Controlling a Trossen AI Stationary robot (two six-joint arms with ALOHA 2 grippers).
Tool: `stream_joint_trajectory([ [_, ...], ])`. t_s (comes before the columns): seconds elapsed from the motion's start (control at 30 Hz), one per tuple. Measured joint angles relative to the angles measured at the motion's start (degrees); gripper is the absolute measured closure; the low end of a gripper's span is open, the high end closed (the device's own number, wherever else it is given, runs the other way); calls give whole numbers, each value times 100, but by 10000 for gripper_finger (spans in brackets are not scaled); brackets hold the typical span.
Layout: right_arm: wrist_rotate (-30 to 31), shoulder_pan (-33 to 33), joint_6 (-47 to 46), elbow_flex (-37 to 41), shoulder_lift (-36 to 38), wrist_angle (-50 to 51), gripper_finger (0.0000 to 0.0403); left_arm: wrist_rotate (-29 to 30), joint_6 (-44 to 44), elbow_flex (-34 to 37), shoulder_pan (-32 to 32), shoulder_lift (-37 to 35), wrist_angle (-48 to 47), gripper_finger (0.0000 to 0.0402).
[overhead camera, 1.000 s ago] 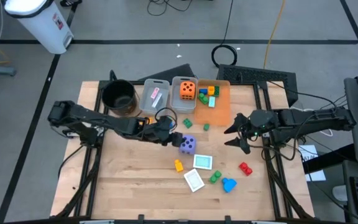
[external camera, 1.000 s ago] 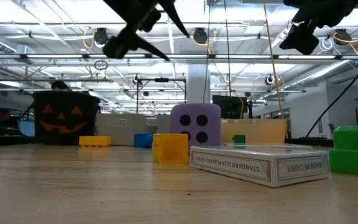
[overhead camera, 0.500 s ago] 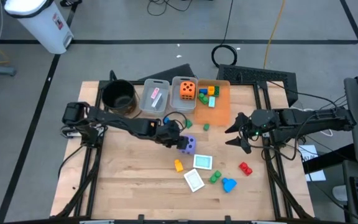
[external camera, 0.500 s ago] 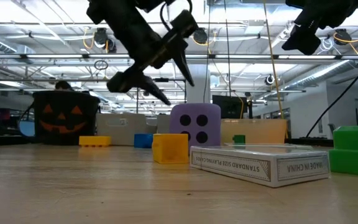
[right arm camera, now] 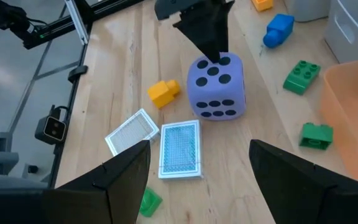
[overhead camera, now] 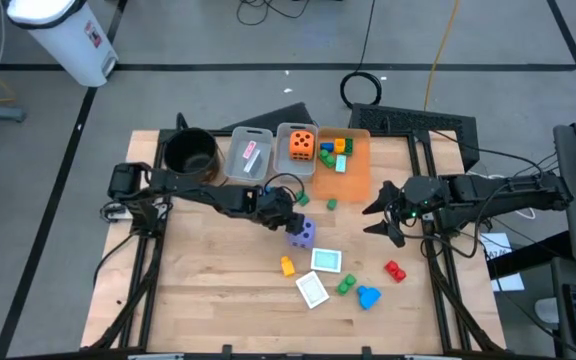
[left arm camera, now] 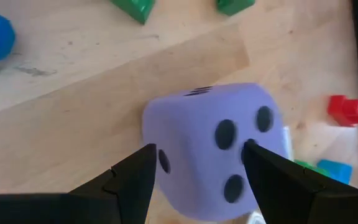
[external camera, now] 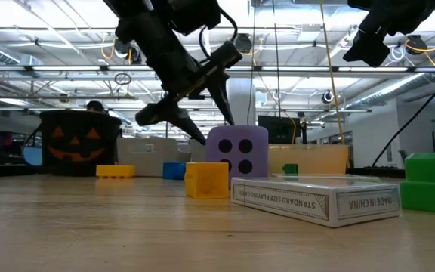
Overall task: Pick & Place Toys
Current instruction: Put the purple dice into the right gray bin
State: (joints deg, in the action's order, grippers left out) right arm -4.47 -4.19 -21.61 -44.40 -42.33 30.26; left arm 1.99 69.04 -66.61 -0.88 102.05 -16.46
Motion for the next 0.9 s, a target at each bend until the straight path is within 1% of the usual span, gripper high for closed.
stream_joint_trajectory([
  [0.17, 0, 0, 0, 0, 0, 4, 138, -399, -107, 0, 63, 88, 56, 156],
  [0.4, 17, 0, 83, 0, -2, 4, 138, -503, -349, -4, 61, 199, 573, 156],
  [0.47, 17, 0, 121, 0, -2, 2, 138, -539, -345, -3, 61, 281, 590, 156],
  [0.6, 17, 0, 129, 0, -2, 5, 138, -937, -295, -4, 99, 432, 750, 156],
  [0.7, 17, 0, 131, 0, -2, 8, 138, -1094, -239, -11, 94, 551, 811, 156],
  [0.9, 20, 0, 131, 0, -2, 9, 138, -1112, -112, -13, 91, 661, 1081, 156],
])
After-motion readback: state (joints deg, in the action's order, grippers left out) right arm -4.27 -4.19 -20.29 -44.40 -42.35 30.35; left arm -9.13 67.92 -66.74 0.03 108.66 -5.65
